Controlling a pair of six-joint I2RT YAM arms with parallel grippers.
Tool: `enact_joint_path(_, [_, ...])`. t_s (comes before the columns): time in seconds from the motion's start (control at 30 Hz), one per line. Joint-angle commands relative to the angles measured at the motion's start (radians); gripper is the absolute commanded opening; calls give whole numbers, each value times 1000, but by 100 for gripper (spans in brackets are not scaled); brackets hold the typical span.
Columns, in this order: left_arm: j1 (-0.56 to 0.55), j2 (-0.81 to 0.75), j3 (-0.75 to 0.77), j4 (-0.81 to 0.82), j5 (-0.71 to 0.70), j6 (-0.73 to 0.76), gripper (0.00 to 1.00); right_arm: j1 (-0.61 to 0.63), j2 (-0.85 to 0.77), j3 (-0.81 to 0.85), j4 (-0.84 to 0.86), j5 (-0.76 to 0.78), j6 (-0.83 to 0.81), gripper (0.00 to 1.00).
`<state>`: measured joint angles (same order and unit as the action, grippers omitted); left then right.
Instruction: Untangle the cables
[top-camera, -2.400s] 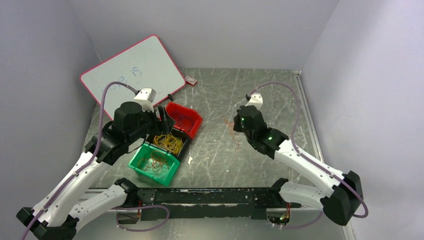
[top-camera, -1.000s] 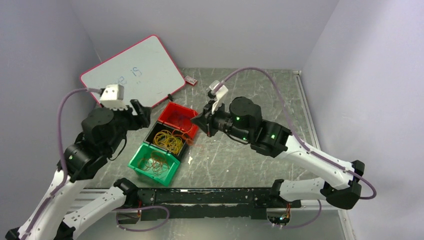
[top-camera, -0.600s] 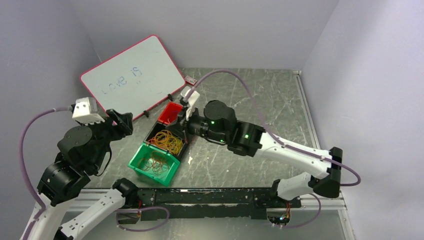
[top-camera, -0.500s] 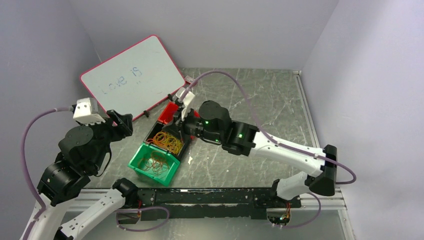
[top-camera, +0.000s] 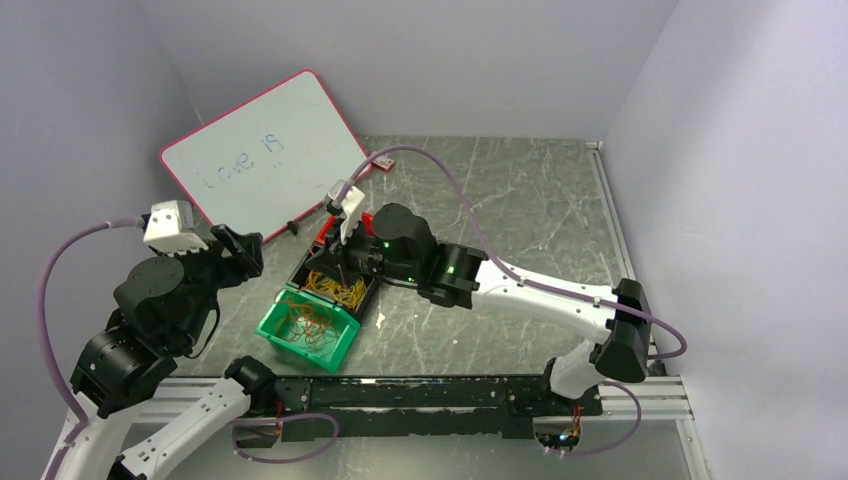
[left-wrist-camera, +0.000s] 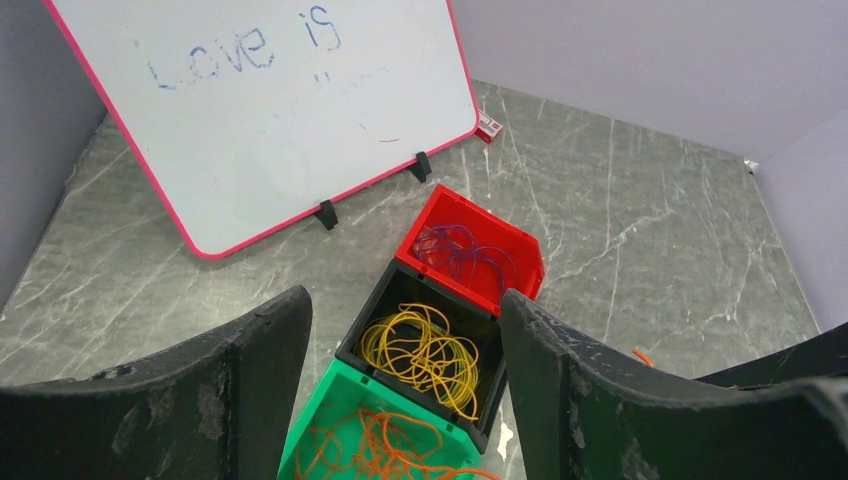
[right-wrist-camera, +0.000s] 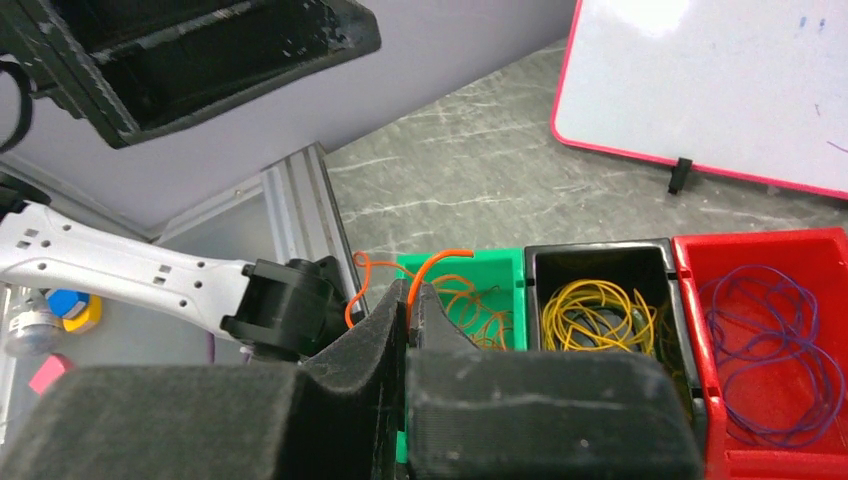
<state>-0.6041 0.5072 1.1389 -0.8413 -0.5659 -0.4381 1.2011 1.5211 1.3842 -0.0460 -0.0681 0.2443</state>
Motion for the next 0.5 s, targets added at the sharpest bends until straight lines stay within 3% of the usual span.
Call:
enact_joint_path(0.0, [-5,-15,-2,-11,-23,2,74,8,4,35,64,-39,10,0])
enact_joint_path(0.47, [-4,-18,-3,-22,-22,-4,74,8,124,18,43,-48,-3,0])
